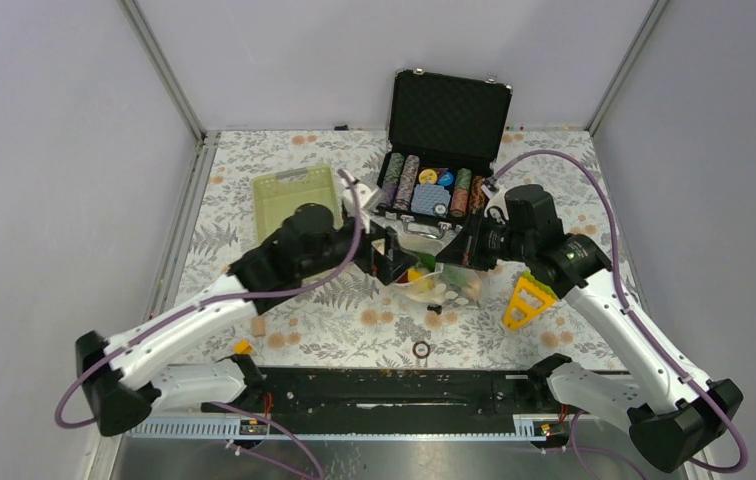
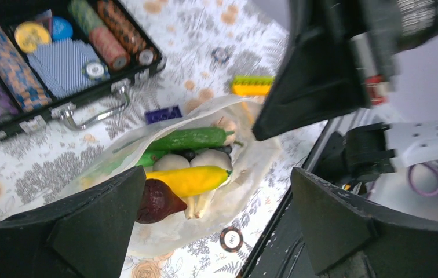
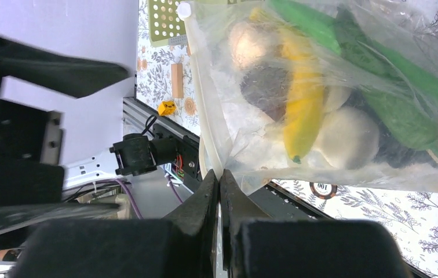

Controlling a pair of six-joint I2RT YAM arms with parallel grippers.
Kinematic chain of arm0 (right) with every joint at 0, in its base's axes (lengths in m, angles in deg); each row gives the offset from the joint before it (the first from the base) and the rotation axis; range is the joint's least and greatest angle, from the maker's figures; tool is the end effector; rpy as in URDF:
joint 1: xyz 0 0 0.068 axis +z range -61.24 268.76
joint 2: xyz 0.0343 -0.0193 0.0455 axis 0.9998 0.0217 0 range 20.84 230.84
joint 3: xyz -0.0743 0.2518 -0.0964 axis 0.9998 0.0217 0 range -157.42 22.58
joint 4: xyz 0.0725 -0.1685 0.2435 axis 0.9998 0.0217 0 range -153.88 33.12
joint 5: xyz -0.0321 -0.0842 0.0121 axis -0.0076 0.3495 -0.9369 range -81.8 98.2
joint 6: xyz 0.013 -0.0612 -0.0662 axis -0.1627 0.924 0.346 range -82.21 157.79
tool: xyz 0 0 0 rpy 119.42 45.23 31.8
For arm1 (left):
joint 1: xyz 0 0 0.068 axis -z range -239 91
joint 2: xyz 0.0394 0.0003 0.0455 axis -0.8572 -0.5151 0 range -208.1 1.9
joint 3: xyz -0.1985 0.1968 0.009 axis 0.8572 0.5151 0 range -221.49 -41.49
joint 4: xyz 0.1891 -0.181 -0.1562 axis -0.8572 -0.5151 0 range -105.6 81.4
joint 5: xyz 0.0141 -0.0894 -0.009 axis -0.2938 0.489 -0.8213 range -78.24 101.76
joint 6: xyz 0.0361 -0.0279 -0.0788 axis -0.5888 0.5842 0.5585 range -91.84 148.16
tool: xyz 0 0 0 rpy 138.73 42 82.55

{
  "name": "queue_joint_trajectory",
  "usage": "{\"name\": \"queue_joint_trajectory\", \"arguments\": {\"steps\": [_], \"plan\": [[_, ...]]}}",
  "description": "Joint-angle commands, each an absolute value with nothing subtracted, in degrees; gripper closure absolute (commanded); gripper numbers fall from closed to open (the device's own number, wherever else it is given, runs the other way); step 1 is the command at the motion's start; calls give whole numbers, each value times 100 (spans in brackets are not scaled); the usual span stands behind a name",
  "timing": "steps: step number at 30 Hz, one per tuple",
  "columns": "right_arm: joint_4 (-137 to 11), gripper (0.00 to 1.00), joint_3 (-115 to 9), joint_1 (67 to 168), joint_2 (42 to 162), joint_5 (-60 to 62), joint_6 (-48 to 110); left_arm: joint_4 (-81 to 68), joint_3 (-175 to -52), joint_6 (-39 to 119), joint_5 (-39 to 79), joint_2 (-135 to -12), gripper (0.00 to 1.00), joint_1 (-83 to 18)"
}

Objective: Place the food in the zip-top bag and seal the zipper
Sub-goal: Place the fake vegetable in the zipper food storage bag, then zip the zipper food storage bag at the center of the board.

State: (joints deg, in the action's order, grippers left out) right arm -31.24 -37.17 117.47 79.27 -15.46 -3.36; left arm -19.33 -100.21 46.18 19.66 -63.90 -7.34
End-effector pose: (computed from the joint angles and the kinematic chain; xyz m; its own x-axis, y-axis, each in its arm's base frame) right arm 0.2426 0.1702 0.3338 -0.8306 0.2322 -0.5061 -0.2578 0.6453 0.7192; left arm 0.2098 -0.2833 0.3371 -0.4458 0.0699 -0.8924 0.7574 0.5609 -0.3344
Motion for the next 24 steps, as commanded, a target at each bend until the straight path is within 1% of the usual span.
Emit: {"name": "queue_joint_trajectory", "arguments": {"steps": [1,4,7,15,19,21,22,24], "plan": [[-3098,100,-4238,11706,7853,-1759,-55,-1626,-9751,4576,1920,-5397,1,-710],[-2948,100,-4369,11706,7844,-1744,-1,-1501,-9350,4461,1775,-4847,1,-707],[-2857,100,-4458,11705,7846,-1917,37,-1678,-9085,4419,1621,-4467,1,-711],[-2054,100,-5103,11704,7779,-2660,481,-1823,-8204,3598,1625,-3419,1,-718],[-1794,100,-5107,11706,7632,-2981,639,-1667,-7733,3339,1672,-2806,1,-729],[-1788,100,-5069,11705,7577,-3242,650,-1483,-7382,3238,1583,-2691,1,-766],[-1789,100,-5064,11706,7559,-3341,636,-1468,-7275,3199,1636,-2686,1,-810],[-1773,100,-5082,11706,7528,-3533,617,-1508,-7148,3027,2121,-2674,1,-901]]}}
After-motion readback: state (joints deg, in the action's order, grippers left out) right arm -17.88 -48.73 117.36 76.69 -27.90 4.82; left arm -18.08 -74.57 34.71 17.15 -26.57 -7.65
